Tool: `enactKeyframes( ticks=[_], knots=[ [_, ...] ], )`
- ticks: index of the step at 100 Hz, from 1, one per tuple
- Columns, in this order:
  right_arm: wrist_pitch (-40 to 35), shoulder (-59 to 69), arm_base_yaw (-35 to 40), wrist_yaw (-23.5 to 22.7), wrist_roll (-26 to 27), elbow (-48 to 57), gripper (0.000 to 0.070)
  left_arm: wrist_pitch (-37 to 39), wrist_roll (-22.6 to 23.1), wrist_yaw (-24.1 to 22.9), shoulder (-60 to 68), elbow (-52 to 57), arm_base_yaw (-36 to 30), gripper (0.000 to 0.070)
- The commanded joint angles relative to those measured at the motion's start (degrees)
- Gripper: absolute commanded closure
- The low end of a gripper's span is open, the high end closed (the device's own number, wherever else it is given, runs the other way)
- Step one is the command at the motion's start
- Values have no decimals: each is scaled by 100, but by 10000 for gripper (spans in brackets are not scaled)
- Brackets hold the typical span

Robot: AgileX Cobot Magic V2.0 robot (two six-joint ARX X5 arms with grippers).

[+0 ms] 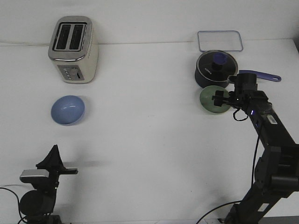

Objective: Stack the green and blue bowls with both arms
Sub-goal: 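Reach the right gripper to the pale green bowl rim and grasp it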

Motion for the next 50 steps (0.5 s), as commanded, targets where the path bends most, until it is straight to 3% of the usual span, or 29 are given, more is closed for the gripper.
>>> enactKeyframes(
  ticks=[1,19,32,50],
  knots=[
    [68,199,-2,-20,-72,146,182,57,-26,11,-4,-109,-2,686],
    [68,361,-7,-11,-74,146,322,57,-26,11,-4,-109,-2,686],
    [50,367,-7,-103,-76,146,694,55,-26,11,-7,-109,-2,686],
    [-15,295,-7,-111,-74,146,700,55,-28,11,-4,-109,-2,686]
  ],
)
